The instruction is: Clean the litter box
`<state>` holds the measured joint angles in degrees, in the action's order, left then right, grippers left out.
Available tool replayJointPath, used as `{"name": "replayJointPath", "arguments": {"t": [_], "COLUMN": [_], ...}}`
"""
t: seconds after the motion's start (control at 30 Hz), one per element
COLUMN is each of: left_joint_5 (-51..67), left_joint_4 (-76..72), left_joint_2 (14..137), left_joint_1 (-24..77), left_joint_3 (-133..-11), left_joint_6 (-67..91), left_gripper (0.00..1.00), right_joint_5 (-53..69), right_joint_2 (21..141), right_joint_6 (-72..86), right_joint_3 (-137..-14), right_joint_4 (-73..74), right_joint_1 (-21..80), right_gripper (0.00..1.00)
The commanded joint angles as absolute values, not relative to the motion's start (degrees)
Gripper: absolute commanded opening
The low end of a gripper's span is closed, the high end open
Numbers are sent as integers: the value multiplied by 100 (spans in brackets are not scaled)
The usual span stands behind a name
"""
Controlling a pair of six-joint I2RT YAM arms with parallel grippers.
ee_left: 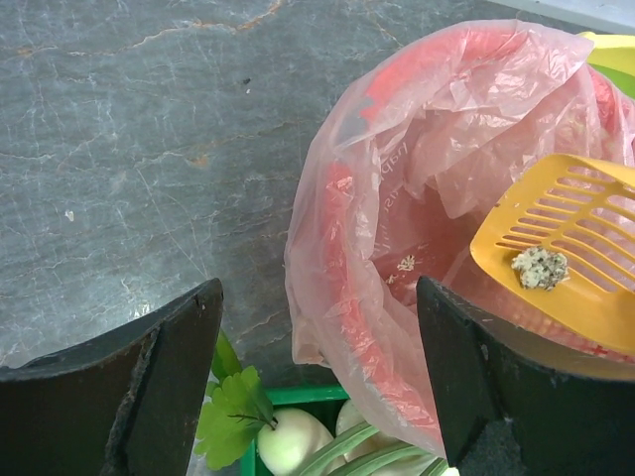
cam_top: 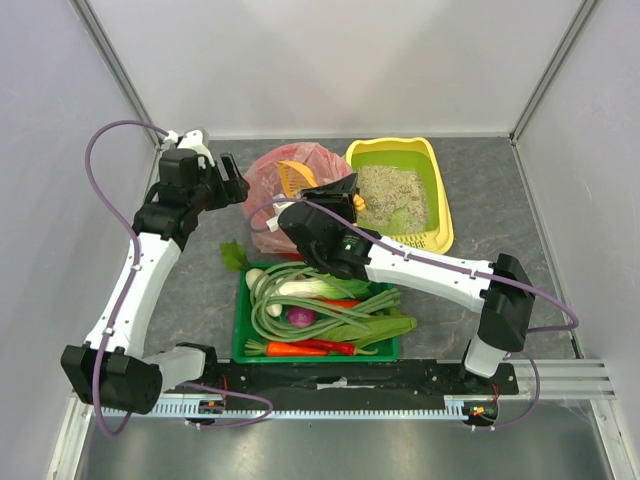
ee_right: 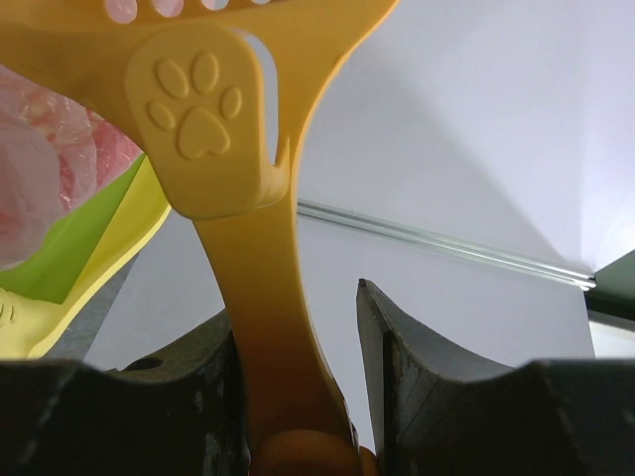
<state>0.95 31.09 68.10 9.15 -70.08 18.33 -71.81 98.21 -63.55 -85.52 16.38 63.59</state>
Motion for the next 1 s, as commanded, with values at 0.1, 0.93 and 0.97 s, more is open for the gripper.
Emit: {"name": "replayJointPath", "arguments": {"t": [0.1,0.93,0.97], "left_joint_5": [88,123,97], "left_joint_4": [2848,2874,2865], "left_joint_2": [6697,6741,6733], "left_joint_1": [949,949,941], "left_joint_3": [-7005,-7119,-7119], "left_joint_6": [1687,1661,1652], "left_gripper": [85,85,85], "right_joint_5": [-6794,-6390,-6346], "right_joint_2": [9712,9800,9791], "right_joint_6": [-6653,-6285,-6110], "right_joint_3": [-8930,-9755,-9921], "right_joint_4": [1898,2989,2927], "right_joint_1": [6381,6065,6047], "right_gripper": [0,0,0]}}
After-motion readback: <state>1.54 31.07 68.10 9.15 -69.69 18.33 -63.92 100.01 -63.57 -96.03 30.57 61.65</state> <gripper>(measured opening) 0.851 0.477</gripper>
